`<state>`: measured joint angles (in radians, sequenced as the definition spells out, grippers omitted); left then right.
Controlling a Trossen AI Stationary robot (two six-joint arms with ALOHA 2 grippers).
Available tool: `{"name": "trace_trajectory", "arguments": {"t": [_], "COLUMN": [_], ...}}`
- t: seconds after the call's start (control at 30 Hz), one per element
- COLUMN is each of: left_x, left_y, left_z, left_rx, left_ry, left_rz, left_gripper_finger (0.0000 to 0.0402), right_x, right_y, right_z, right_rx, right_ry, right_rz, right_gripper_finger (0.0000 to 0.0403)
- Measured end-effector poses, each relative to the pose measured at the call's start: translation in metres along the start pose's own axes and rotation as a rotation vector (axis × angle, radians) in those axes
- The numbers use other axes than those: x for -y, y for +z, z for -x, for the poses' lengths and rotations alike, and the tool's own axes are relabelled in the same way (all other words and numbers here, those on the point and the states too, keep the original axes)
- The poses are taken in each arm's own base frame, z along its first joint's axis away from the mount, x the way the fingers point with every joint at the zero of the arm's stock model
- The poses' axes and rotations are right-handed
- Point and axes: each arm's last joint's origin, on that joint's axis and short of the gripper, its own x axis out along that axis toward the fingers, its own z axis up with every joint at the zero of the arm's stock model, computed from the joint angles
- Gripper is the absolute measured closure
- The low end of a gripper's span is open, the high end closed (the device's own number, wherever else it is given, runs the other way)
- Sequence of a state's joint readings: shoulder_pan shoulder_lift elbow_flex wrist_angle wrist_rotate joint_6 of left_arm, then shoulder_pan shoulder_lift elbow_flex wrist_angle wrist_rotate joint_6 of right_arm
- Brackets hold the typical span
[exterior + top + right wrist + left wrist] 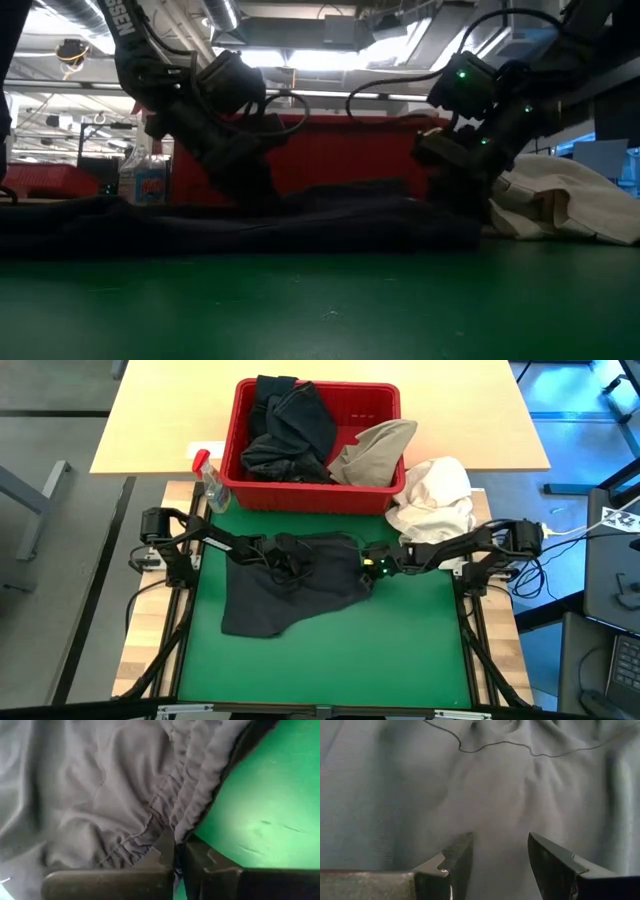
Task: Fold Laundry from Bin
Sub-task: Fold the black shorts
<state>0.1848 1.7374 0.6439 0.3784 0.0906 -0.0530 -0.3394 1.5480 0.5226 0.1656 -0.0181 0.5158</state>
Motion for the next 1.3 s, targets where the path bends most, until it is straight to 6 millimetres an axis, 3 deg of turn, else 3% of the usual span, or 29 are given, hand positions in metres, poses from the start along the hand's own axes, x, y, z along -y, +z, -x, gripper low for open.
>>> {"name": "trace_trajectory", "arguments": {"t": [0.23,0.4,0.8,1.03,1.2,1.3], "left_x": [0.001,-0.005,-0.008,-0.008,-0.008,-0.008], "left_y": [0.018,0.011,0.017,0.017,0.017,0.017], "left_z": [-0.002,-0.015,-0.023,-0.023,-0.023,-0.023], "left_rx": [0.056,0.022,-0.025,-0.032,-0.032,-0.033], "left_ry": [0.001,0.031,0.036,0.036,0.036,0.037], "left_rz": [-0.033,-0.031,-0.014,-0.014,-0.014,-0.014], "left_gripper_finger": [0.0221,0.0221,0.0221,0.0221,0.0221,0.0221], "right_x": [0.000,-0.007,-0.029,-0.022,-0.005,0.003], "right_y": [0.009,0.022,0.054,0.043,0.012,-0.001], "right_z": [0.042,0.068,0.089,0.087,0.075,0.070], "right_rx": [0.015,0.075,0.186,0.075,-0.076,-0.109], "right_ry": [-0.178,-0.190,-0.019,-0.099,-0.165,-0.199], "right_rz": [0.057,0.061,0.039,0.041,0.020,-0.018], "right_gripper_finger": [0.0394,0.0397,0.0395,0.0392,0.0395,0.0373]}}
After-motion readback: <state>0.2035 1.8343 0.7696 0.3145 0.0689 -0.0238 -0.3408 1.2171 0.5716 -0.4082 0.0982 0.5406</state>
